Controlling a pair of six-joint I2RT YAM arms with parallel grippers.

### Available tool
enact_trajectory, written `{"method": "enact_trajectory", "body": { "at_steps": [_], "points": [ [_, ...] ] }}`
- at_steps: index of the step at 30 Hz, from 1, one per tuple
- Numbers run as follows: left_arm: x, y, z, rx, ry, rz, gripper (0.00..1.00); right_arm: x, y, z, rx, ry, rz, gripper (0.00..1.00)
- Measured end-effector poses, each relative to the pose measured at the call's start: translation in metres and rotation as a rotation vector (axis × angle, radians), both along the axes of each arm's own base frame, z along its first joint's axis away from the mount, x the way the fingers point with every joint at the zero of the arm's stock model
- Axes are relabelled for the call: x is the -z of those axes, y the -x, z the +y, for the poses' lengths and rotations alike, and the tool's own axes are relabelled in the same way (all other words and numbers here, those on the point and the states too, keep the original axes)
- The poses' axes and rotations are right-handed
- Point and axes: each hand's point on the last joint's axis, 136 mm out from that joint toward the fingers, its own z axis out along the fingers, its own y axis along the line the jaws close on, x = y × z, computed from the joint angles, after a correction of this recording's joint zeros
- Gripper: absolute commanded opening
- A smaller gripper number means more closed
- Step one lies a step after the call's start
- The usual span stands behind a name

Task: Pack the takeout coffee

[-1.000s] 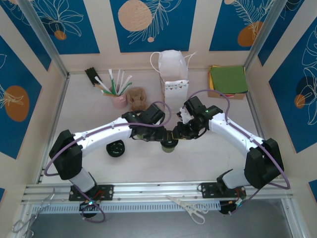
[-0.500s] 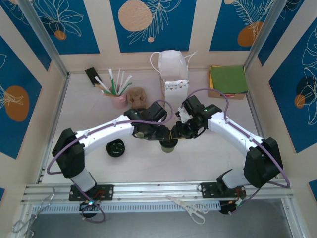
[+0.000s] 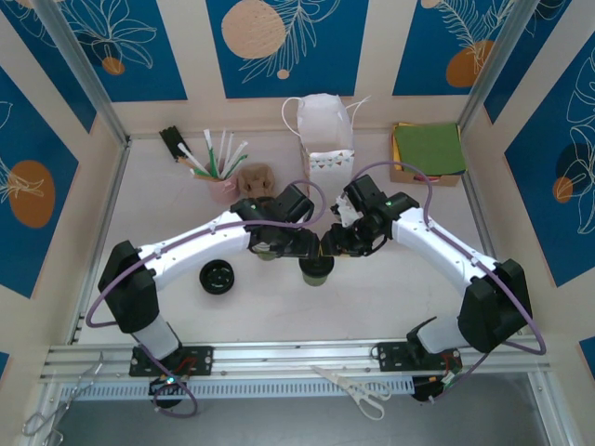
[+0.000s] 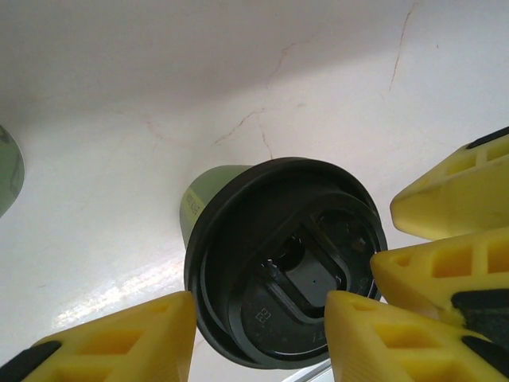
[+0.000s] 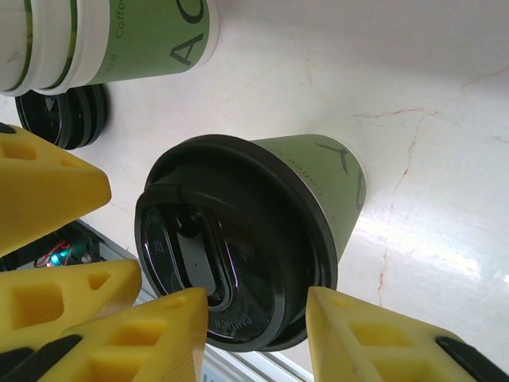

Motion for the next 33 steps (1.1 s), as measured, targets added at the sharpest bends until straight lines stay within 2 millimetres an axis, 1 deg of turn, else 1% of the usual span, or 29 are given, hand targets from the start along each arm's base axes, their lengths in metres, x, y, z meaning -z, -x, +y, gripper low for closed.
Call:
{"method": "enact_trajectory", "body": {
  "at_steps": [1,3,6,8,10,15,17,23,27,28,33],
  "points": [
    [0.000,0.000,0.000,0.006,-0.001,-0.003,0.56,0.000,0.000,-0.002,0.006,0.005,-0.004,0.42],
    [0.001,-0.001,0.001,0.007,-0.008,-0.004,0.60,0.000,0.002,-0.006,0.019,0.016,-0.011,0.45],
    [0.003,-0.001,0.000,0.016,-0.010,-0.002,0.62,0.001,0.005,-0.012,0.041,0.025,-0.013,0.46],
    [0.004,0.000,-0.001,0.025,-0.009,0.001,0.62,0.002,0.007,-0.013,0.050,0.024,-0.011,0.44],
    [0.006,-0.001,-0.003,0.026,-0.007,0.005,0.61,0.004,0.011,-0.013,0.052,0.017,0.003,0.42],
    [0.013,-0.004,-0.005,0.013,0.004,0.002,0.61,0.013,0.023,-0.012,0.035,0.008,0.048,0.42],
    [0.015,-0.003,-0.004,0.010,0.002,0.005,0.60,0.014,0.024,-0.011,0.033,0.003,0.057,0.42],
    [0.015,-0.005,-0.003,0.005,-0.001,0.000,0.55,0.014,0.024,-0.007,0.034,-0.018,0.063,0.42],
    [0.015,-0.008,-0.002,-0.003,-0.004,-0.007,0.54,0.013,0.023,-0.004,0.029,-0.032,0.065,0.42],
    [0.016,-0.009,-0.002,-0.005,-0.006,-0.008,0.52,0.014,0.023,-0.004,0.028,-0.034,0.066,0.42],
    [0.018,-0.011,-0.002,-0.008,-0.010,-0.007,0.49,0.016,0.022,-0.002,0.026,-0.037,0.077,0.38]
  ]
}}
